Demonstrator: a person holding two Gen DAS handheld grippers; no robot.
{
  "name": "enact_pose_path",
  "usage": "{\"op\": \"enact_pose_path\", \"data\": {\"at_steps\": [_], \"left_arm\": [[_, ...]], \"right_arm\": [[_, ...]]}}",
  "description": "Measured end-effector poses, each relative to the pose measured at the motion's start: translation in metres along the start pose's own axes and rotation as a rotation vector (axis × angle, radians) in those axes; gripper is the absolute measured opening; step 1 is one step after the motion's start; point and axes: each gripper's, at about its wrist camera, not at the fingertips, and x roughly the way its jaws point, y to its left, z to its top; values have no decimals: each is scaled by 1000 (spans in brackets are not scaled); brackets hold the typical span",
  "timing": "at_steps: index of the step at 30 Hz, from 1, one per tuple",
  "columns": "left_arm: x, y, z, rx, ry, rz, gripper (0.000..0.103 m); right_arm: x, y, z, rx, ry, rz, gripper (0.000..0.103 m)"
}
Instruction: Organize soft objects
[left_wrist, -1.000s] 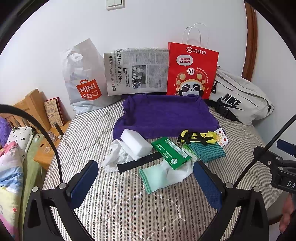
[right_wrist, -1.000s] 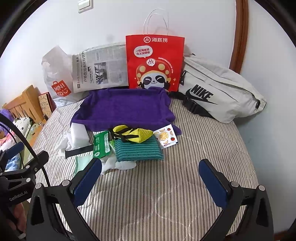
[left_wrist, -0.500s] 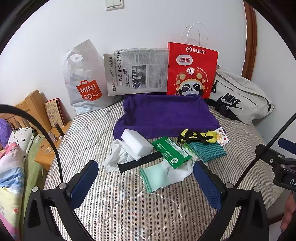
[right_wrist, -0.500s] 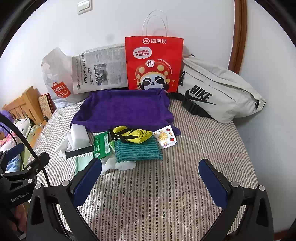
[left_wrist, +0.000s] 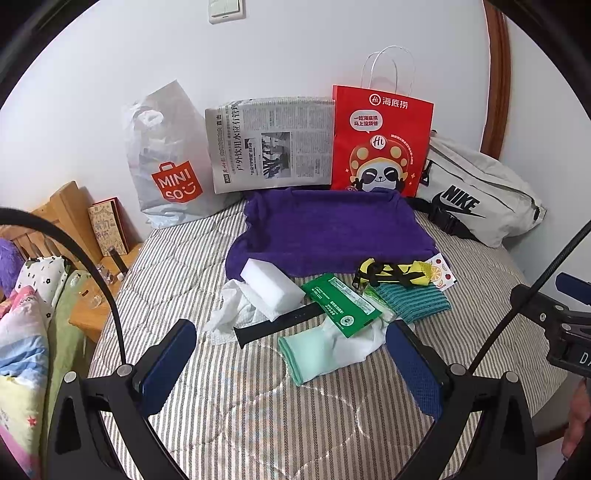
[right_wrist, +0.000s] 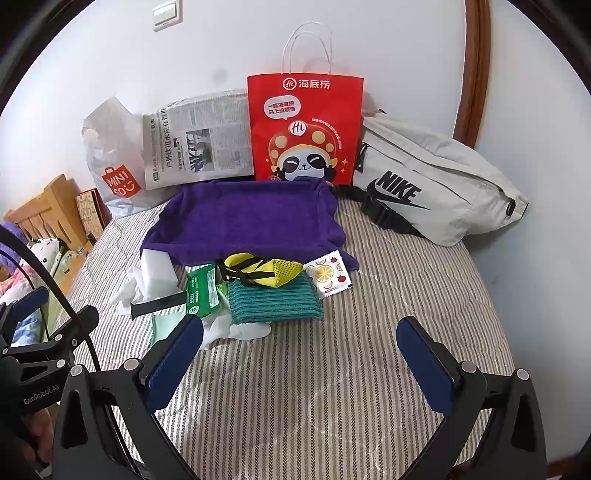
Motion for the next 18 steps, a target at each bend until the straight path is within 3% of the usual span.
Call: {"op": "enact_pose_path", "data": {"at_steps": [18], "left_arm": [[1,-2,0,-1,1,1,103]], "right_arm": [[-2,1,1,-3,-3,-1,103]]}}
